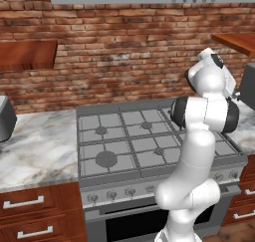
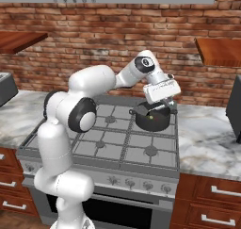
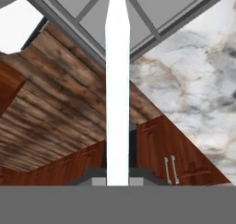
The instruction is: Put the tomato and broccoli in the pot. Retrieve the spatula and lightly stir the vegetables in the pot.
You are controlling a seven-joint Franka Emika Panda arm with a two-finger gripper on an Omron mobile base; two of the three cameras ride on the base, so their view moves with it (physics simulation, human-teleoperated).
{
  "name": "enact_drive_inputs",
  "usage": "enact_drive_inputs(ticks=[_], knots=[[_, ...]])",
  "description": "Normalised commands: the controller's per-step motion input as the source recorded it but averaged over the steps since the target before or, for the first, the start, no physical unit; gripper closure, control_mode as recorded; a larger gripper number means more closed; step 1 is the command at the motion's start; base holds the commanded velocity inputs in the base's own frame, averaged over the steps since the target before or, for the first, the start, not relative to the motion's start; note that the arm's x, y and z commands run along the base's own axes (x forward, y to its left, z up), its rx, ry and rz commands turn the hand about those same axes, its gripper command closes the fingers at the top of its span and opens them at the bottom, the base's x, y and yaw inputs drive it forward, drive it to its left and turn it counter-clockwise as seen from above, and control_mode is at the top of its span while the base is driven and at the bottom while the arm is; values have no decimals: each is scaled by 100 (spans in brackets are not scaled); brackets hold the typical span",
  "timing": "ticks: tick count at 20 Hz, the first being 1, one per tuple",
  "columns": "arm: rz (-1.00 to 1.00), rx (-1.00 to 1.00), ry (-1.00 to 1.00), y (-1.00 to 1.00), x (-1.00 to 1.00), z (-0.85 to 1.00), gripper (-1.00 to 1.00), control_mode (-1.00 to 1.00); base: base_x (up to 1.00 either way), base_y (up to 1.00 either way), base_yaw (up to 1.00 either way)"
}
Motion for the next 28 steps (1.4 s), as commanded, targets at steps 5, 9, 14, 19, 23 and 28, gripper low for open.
enact_drive_inputs(ticks=[5,9,14,19,23,28], knots=[[-1,-1,0,-2,7,-2,100,-100,0,0,0],[-4,-4,0,-6,19,0,100,-100,0,0,0],[-3,-5,0,0,3,-2,100,-100,0,0,0],[-3,-7,0,0,10,-11,100,-100,0,0,0],[-3,-6,0,0,0,-19,100,-100,0,0,0],[-2,-5,0,0,0,-12,100,-100,0,0,0]])
